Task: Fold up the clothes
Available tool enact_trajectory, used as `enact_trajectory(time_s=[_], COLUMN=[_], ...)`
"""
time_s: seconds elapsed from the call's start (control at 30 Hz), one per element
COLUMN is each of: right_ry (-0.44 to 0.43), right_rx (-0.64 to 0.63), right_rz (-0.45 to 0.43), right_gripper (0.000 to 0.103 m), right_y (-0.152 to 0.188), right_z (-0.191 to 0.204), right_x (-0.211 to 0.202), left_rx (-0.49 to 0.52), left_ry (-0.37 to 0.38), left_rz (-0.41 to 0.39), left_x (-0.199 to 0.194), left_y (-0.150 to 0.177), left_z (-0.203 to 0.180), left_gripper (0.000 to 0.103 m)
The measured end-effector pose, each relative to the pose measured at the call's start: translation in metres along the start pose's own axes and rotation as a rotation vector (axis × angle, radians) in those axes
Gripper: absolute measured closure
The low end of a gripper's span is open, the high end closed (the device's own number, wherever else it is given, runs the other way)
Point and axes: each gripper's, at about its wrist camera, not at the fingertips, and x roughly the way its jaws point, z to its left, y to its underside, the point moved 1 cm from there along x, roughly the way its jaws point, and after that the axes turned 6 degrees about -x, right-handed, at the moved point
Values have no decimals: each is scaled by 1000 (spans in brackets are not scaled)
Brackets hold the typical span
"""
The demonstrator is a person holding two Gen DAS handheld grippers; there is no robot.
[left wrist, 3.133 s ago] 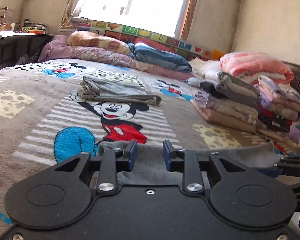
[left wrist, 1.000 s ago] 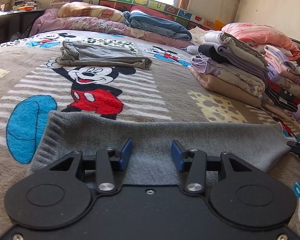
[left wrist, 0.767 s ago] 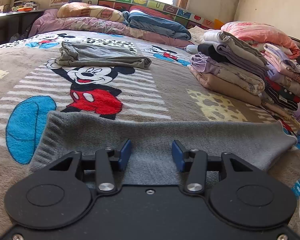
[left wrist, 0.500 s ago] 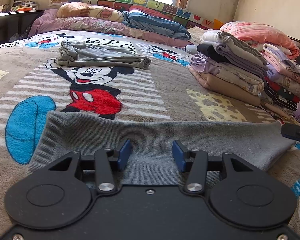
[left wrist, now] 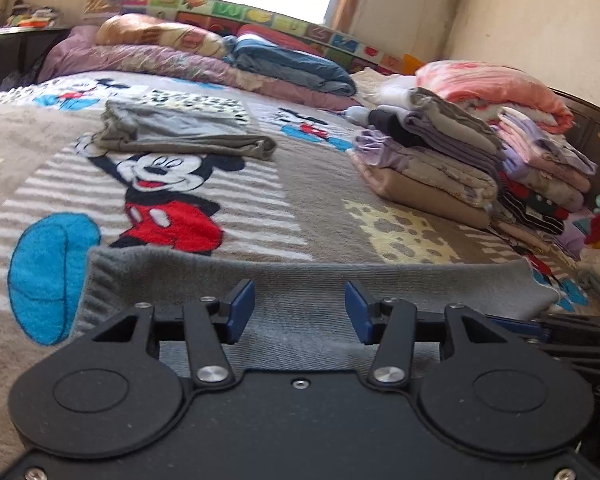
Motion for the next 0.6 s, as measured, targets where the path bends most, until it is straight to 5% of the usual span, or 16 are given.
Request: enact_trajectory(time_s=[0.1, 0.23, 0.33, 0.43, 0.5, 0.6], right_ry=[17, 33, 41, 15, -18, 2], right_rx=[20, 19, 4, -66, -131, -153], right_rz=[22, 26, 8, -42, -1, 94], right_gripper=[76, 74, 74, 74, 74, 71], right_y=[6, 8, 5, 0, 0, -1], right_z=[-3, -4, 0, 15, 26, 29], right_x=[9, 11, 8, -2, 8, 33], left_rx=[156, 322, 252, 233, 202, 105], left_ry=[82, -30, 6, 19, -22, 30], left_rz=[64, 98, 61, 106, 151, 113], left_x=[2, 13, -2, -2, 7, -6], left_y=[11, 28, 20, 23, 25, 15], left_z=[-25, -40, -30, -23, -16, -3], left_gripper=[57, 56, 61, 60, 56, 62])
